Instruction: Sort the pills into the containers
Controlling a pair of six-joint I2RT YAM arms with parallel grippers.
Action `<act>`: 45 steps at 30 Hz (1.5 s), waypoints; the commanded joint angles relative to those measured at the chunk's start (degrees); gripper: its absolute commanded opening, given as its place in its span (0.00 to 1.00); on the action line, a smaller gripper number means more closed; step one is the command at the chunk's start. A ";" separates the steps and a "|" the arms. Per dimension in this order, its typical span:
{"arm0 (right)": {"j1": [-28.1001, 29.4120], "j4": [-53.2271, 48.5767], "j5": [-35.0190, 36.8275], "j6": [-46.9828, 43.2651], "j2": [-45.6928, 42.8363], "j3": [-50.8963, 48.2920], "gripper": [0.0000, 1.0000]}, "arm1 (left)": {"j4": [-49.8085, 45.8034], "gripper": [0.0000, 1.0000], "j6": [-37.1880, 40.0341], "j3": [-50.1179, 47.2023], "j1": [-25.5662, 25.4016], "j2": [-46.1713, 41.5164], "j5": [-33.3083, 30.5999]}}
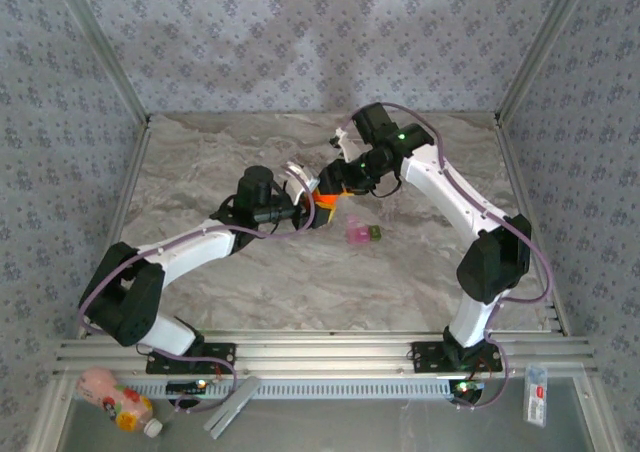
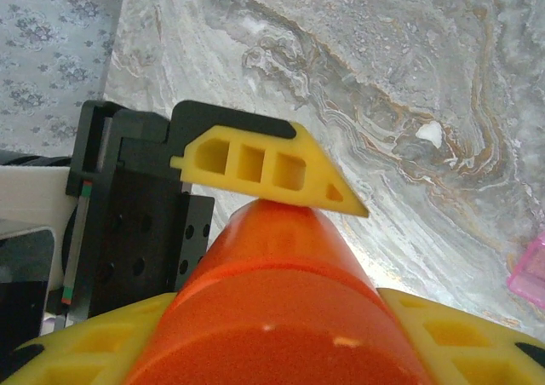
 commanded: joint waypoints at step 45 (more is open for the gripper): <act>-10.42 29.11 10.35 39.43 -17.91 -13.26 0.85 | -8.65 0.00 -1.43 5.35 -0.19 -6.44 -10.59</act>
